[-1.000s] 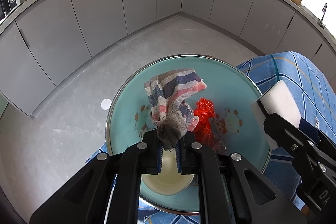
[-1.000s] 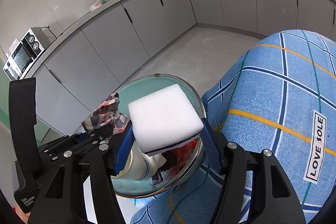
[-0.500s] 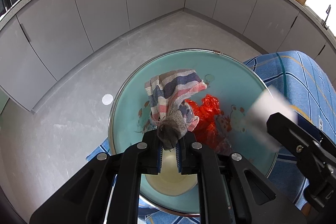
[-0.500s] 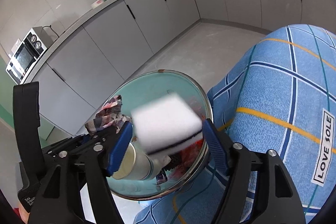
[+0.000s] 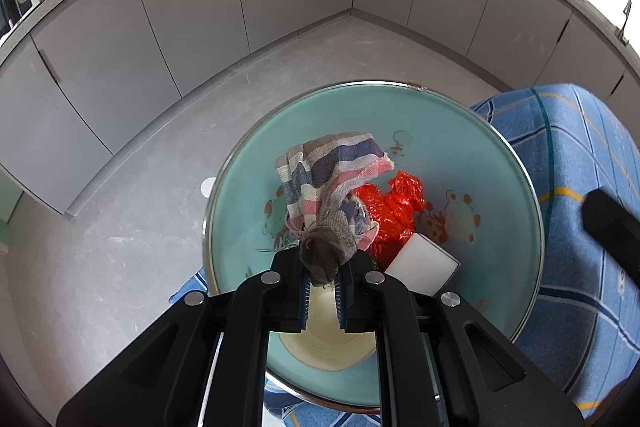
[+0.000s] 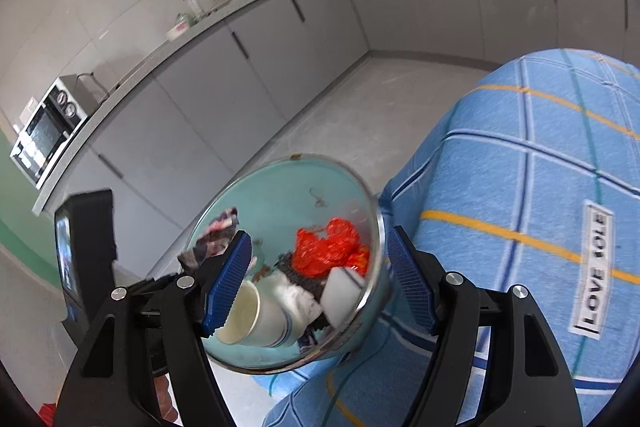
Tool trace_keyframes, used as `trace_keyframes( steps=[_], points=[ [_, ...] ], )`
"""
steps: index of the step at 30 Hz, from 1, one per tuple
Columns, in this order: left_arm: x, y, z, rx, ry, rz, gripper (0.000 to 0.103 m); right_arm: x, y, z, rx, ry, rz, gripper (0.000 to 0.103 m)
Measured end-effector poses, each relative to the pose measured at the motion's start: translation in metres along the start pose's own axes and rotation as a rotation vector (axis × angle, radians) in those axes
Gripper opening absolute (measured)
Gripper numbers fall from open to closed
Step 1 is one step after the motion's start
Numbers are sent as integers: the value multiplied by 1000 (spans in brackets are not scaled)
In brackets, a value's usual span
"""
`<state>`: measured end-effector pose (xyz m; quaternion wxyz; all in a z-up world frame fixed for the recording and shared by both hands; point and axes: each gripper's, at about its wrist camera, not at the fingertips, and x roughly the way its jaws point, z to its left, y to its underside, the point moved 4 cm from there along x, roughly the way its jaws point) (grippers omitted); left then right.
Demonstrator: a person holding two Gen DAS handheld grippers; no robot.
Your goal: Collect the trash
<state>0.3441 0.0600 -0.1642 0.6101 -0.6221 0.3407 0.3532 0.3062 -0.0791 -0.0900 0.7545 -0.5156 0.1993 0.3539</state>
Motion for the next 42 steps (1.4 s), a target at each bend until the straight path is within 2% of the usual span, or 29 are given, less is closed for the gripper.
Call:
trace_keyframes(
  steps=[6,7,8,9,10,11,13,22,28,34,42],
  points=[
    [6,0,-5,7,-26,11,16,-15,-2,-8,25,29,-48,70],
    [6,0,-6,11,-30,12,23,-16,-2,-10,30,30,-52,70],
    [6,0,-7,15,-34,12,40,-17,-3,-11,33,32,-56,71],
    [5,0,-8,18,-43,9,51,-20,-2,-11,37,35,-65,71],
    [1,-1,-9,18,-61,-5,72,-22,-2,-12,40,38,-73,73],
    [-3,-1,-9,15,-82,-23,85,-25,-2,-14,46,40,-83,77],
    [-12,-2,-9,16,-123,-61,92,-27,-3,-14,53,39,-93,80],
    [-50,5,8,-14,-179,-152,95,-35,8,-14,67,44,-93,89],
    [-88,23,22,-40,-192,-225,97,-48,25,0,28,40,-89,89],
    [-130,50,32,-56,-184,-311,97,-87,43,15,-27,59,-158,89],
    [-180,82,32,-64,-157,-390,97,-152,60,30,-72,91,-304,91]
  ],
)
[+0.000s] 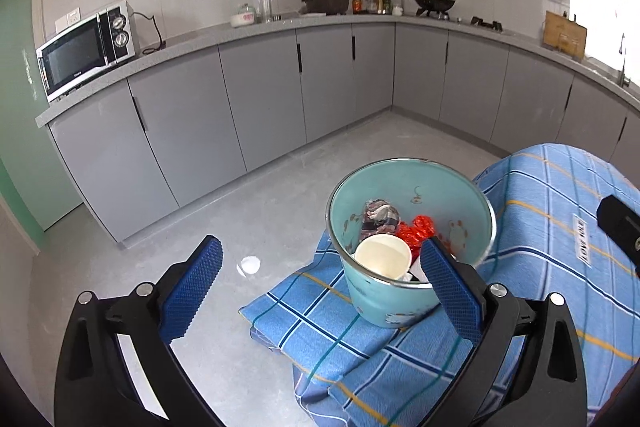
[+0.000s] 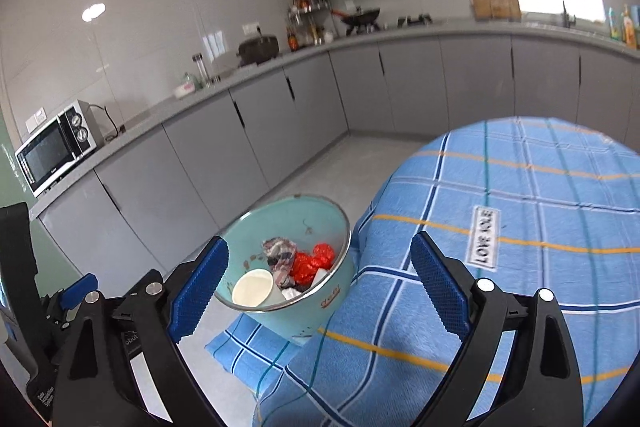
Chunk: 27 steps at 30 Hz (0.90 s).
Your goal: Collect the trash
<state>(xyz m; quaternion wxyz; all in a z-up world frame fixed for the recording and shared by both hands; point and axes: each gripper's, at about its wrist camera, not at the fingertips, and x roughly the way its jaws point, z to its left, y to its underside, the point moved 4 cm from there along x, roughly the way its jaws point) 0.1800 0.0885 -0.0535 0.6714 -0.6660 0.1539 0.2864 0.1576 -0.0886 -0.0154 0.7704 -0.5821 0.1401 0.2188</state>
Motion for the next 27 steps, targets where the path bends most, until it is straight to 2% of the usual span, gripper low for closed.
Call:
trace_keyframes(
  steps=[14,20,27],
  points=[
    [-87,3,15,-13,38,-145,97,-91,-4,22,-47,8,-178,95],
    [-106,3,24,-22,41,-173,97,-110,-6,30,-52,3,-216,96],
    [-116,3,21,-7,54,-195,97,-115,-6,31,-39,3,-218,96]
  ],
)
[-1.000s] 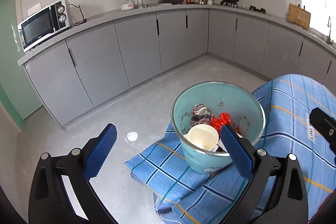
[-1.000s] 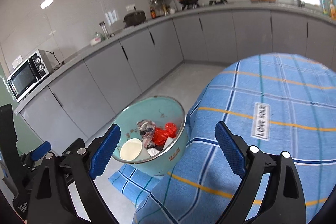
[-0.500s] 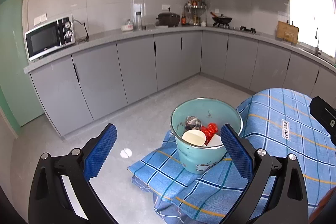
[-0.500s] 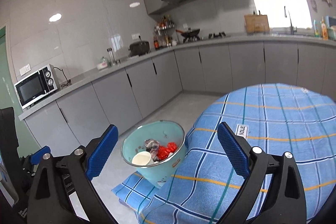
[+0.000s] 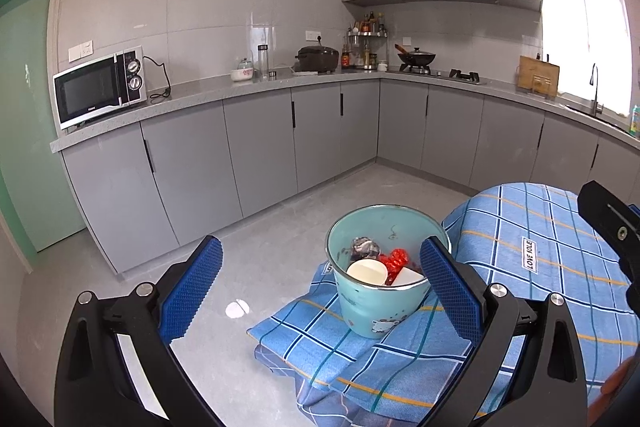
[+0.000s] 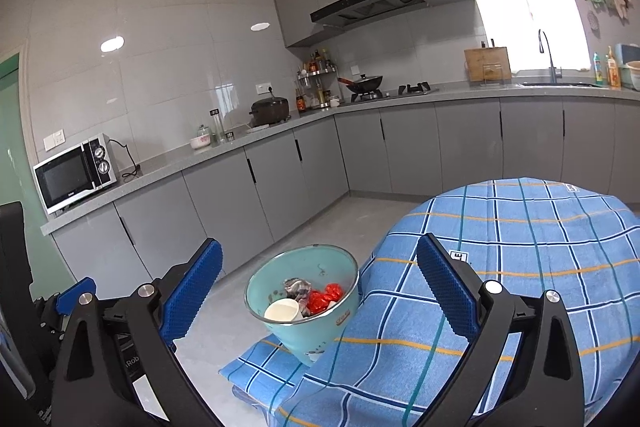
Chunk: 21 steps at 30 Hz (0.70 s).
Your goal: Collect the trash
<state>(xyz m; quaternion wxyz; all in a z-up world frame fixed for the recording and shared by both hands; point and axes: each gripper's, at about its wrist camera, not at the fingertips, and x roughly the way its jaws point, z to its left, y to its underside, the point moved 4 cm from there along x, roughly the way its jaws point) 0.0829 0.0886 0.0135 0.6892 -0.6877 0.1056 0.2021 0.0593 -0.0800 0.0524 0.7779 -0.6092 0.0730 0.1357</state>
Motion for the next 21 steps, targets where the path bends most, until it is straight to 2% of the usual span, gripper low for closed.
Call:
trace_keyframes(
  steps=[21],
  points=[
    [7,-5,-13,9,14,10,97,3,-1,-7,35,17,2,96]
  ],
)
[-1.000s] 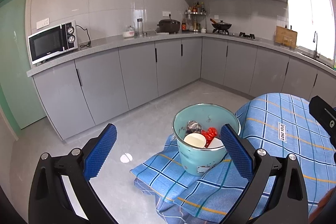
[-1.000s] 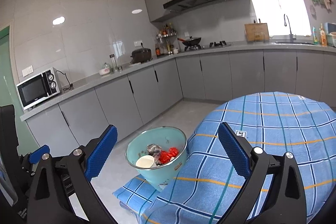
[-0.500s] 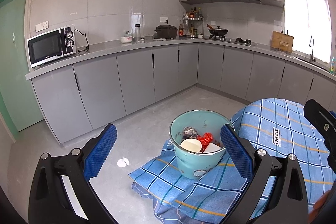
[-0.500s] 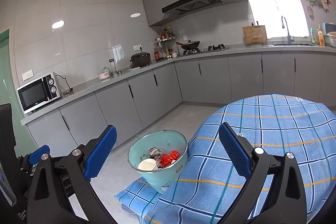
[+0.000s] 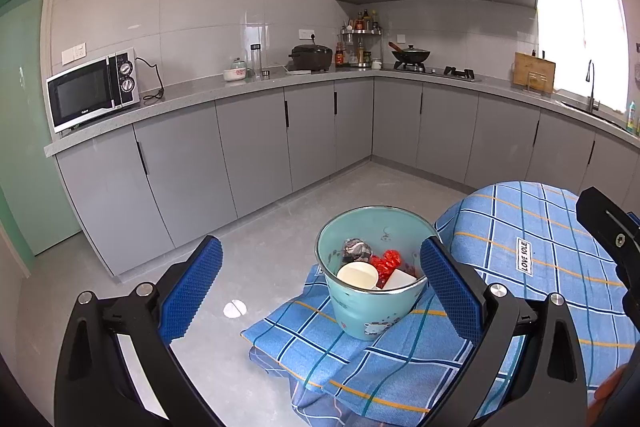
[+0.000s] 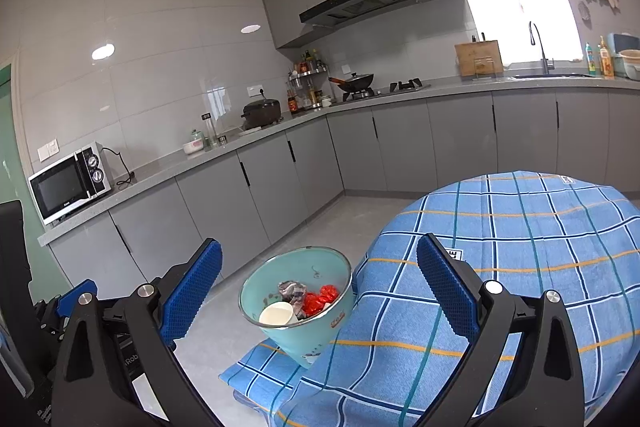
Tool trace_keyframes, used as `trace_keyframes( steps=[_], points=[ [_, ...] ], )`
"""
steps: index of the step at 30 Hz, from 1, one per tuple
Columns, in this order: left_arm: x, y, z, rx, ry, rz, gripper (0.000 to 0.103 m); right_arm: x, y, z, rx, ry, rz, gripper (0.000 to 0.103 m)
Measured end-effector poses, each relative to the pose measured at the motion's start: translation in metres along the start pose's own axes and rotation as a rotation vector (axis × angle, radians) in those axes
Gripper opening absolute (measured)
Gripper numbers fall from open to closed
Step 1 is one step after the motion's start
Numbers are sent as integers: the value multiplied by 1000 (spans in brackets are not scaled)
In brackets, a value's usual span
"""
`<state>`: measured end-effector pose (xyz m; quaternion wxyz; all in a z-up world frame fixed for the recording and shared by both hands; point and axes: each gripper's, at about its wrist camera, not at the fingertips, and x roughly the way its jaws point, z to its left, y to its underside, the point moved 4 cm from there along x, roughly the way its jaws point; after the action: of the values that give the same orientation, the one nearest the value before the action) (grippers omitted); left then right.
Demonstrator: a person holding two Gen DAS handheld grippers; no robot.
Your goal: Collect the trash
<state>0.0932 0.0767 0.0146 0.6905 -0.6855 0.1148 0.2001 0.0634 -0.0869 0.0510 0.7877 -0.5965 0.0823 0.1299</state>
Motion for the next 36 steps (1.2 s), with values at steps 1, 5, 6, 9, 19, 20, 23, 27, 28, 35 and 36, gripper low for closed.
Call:
trace_keyframes(
  steps=[1,5,6,9,19,20,23,27,28,35,36],
  points=[
    [0,0,0,1,0,0,97,0,0,0,0,0,0,96],
    [-1,-1,0,-3,-4,-3,97,-1,-1,1,0,-2,-2,96],
    [-2,-1,0,-3,-4,-4,97,-1,0,1,2,-2,-3,96],
    [-2,-2,-1,0,-5,-8,97,-1,0,1,3,-2,-2,96],
    [-4,-3,0,-3,-7,-14,97,-3,0,2,7,-4,-6,96],
    [-4,-3,0,-4,-8,-14,97,-3,0,3,8,-3,-7,96],
    [-4,-3,0,-6,-6,-15,97,-4,1,3,8,-3,-7,96],
    [-5,-4,0,-4,-5,-19,97,-4,1,3,9,-3,-7,96],
    [-6,-4,-1,-4,-5,-20,97,-3,1,3,9,-4,-6,96],
    [-7,-6,0,-5,-6,-24,97,-5,-1,3,14,-2,-11,96],
    [-7,-6,1,-7,-5,-24,97,-5,-1,3,13,-2,-10,96]
  ],
)
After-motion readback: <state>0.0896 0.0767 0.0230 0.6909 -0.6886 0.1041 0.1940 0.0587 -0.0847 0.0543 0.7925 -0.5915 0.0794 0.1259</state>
